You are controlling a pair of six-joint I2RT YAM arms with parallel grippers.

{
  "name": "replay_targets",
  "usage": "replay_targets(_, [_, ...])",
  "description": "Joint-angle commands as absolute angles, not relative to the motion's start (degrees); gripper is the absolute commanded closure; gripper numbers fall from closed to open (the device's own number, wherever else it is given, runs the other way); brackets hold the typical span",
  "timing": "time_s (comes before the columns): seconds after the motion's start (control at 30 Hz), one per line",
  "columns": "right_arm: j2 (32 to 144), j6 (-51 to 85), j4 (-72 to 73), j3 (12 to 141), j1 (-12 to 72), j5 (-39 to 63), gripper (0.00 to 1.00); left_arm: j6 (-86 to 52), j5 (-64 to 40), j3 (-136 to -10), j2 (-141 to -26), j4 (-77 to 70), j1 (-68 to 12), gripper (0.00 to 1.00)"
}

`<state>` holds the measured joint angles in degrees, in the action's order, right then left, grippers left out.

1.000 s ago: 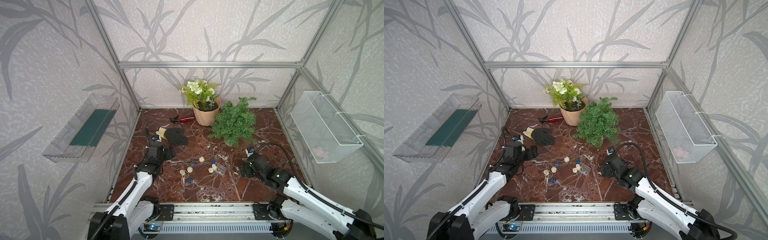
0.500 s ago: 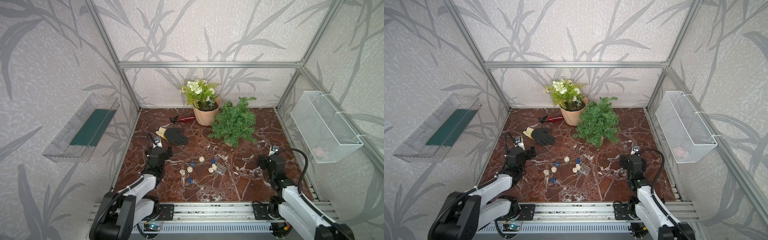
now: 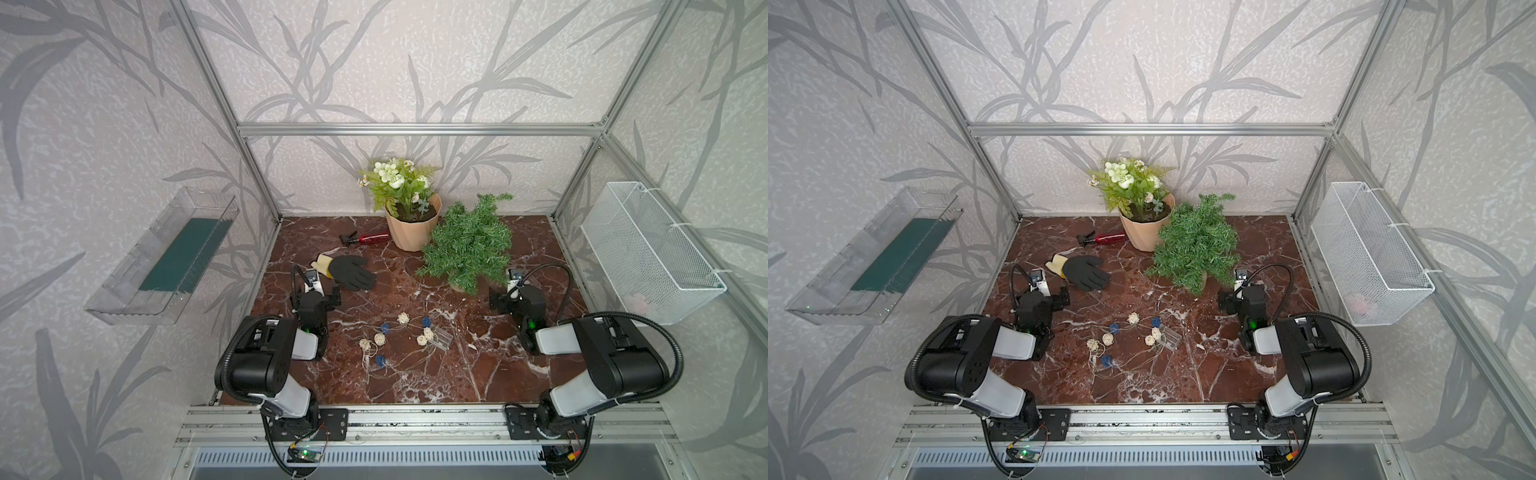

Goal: Remove string lights from the small christmas tree
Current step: Reset both arms

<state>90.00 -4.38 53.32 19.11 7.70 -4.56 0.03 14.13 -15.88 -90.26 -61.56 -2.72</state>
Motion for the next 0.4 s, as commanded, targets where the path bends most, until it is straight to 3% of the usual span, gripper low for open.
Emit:
replay_targets(0.0, [87.32, -6.81, 50.21, 21.33, 7.82, -2.72, 0.00, 0.04, 14.53, -19.56, -90.26, -58.83, -2.39, 0.01])
replay_targets(0.13, [89.44, -6.77, 55.45, 20.40, 7.82, -2.73, 0.00, 0.13, 13.84, -20.31, -90.42, -57.94, -2.11, 0.01])
replay_targets(0.37, [88.27, -6.47, 50.99, 21.72, 7.82, -3.05, 0.00, -0.70, 9.22, -21.36, -89.95, -54.83, -0.22, 0.01])
